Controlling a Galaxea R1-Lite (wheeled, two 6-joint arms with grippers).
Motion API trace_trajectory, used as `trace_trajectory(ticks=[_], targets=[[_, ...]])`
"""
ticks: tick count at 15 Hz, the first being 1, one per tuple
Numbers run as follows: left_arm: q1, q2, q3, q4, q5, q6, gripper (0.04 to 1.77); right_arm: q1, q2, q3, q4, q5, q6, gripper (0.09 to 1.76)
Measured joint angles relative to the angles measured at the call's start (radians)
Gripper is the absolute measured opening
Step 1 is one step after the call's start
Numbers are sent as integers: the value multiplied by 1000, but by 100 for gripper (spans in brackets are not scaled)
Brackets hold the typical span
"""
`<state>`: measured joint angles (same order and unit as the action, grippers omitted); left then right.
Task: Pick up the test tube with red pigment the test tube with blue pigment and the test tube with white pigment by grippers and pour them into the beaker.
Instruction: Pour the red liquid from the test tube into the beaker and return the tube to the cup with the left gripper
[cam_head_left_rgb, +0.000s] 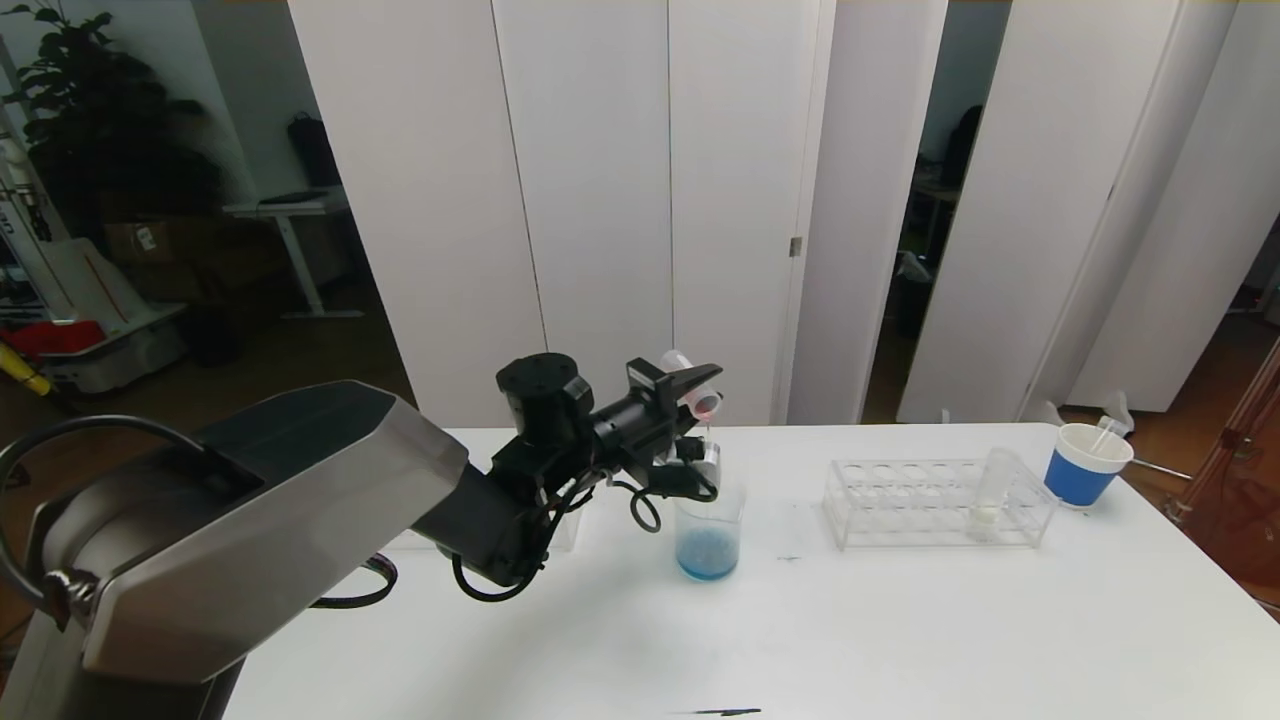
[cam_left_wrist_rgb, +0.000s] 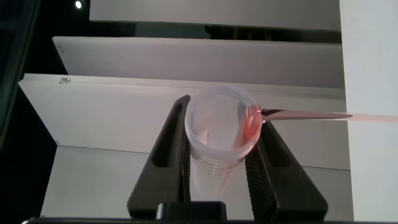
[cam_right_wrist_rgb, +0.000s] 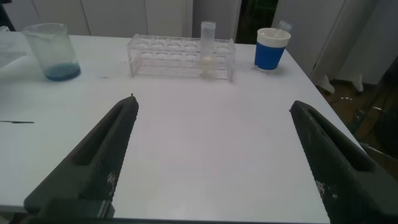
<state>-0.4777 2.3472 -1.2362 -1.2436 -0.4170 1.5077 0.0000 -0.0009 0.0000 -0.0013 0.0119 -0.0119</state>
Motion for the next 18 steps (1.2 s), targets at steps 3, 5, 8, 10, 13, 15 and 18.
trace_trajectory(ticks=[3,5,8,10,13,15,18], targets=[[-1,0,0,3,0,13,58,0,0,0,0,0,0,175],[-3,0,0,0,2,34,58,0,0,0,0,0,0,175],[-5,0,0,-4,2,56,58,0,0,0,0,0,0,175],[-5,-2,1,-7,2,81,58,0,0,0,0,0,0,175],[-5,-5,2,-7,2,87,58,0,0,0,0,0,0,175],[-5,-8,4,-7,2,87,58,0,0,0,0,0,0,175],[-6,-14,9,0,5,90,58,0,0,0,0,-1,0,175]])
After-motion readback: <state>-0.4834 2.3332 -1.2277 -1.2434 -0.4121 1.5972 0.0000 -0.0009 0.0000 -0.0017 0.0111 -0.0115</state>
